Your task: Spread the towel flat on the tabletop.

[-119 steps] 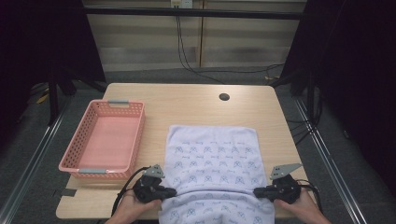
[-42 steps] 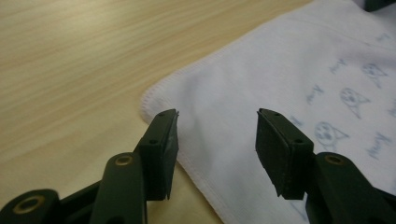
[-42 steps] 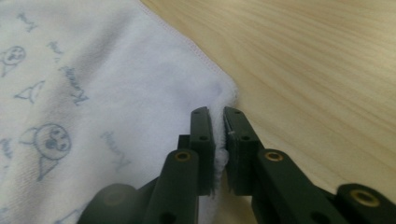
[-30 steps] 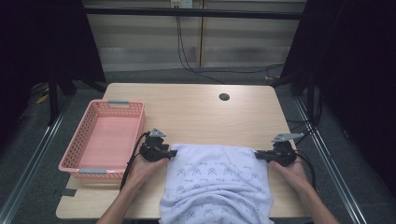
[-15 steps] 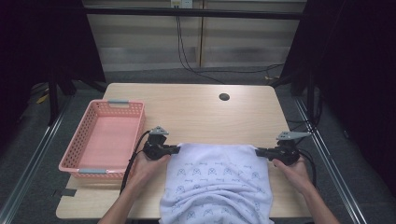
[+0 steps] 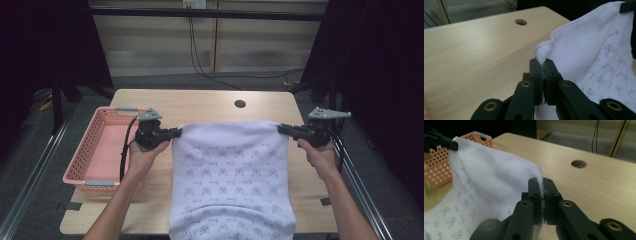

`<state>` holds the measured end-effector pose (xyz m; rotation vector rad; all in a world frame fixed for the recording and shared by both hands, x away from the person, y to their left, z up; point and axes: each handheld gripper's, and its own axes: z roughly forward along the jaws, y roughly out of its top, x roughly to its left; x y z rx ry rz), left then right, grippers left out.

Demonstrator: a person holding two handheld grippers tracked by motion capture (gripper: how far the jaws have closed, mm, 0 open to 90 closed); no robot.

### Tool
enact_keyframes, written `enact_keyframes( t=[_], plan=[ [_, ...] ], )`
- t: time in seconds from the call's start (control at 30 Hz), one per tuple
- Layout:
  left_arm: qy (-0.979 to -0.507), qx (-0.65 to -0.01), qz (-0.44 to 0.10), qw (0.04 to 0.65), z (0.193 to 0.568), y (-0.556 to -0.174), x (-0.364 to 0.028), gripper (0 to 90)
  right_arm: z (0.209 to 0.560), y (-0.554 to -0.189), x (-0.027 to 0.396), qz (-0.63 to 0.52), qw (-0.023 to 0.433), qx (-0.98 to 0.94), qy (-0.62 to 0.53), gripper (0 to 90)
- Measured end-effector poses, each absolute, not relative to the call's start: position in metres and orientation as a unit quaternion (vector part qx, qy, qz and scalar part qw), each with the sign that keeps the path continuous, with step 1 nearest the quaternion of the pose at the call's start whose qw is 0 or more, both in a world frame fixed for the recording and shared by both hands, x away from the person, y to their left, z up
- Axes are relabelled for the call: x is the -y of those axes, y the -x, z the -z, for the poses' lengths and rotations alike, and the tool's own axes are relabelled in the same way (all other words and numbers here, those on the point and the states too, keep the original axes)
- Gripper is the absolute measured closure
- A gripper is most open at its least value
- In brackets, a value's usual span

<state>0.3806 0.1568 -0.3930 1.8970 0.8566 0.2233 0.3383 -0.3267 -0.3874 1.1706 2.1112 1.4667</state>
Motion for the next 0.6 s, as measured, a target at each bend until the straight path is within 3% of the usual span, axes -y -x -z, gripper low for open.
enact_keyframes(
  t=[0.6],
  plan=[
    [-0.766, -0.357, -0.12, 0.521, 0.347, -0.431, -0.162, 87.4, 0.329, -0.41, 0.313, -0.512, 0.193, -0.73, -0.409, 87.2]
  ],
)
